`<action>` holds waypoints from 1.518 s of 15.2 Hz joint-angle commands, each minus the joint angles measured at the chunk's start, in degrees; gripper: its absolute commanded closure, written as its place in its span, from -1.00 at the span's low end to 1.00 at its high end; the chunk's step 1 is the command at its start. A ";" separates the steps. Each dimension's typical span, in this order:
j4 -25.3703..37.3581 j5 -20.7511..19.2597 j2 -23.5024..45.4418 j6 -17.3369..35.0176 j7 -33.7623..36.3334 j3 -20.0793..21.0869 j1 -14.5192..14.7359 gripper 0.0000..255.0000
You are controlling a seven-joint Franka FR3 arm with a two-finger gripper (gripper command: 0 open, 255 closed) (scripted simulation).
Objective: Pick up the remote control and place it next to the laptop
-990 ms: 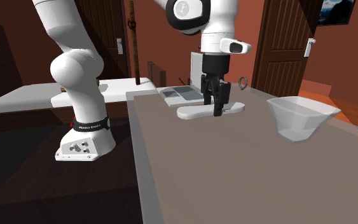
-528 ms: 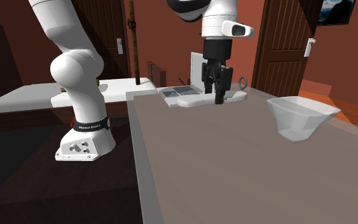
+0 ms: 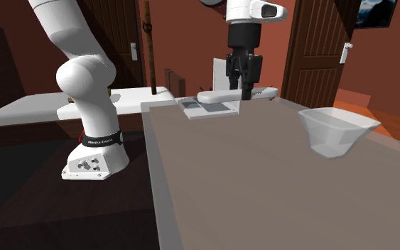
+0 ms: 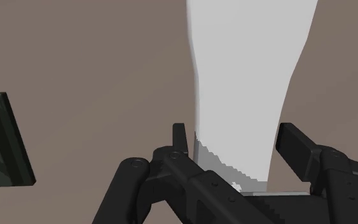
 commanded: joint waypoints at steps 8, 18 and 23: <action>5.78 0.08 -1.51 -7.26 0.09 0.73 0.17 1.00; 13.14 0.39 -1.87 -14.98 -0.13 1.30 0.41 1.00; 11.60 0.14 -5.19 -16.90 2.47 3.33 0.95 1.00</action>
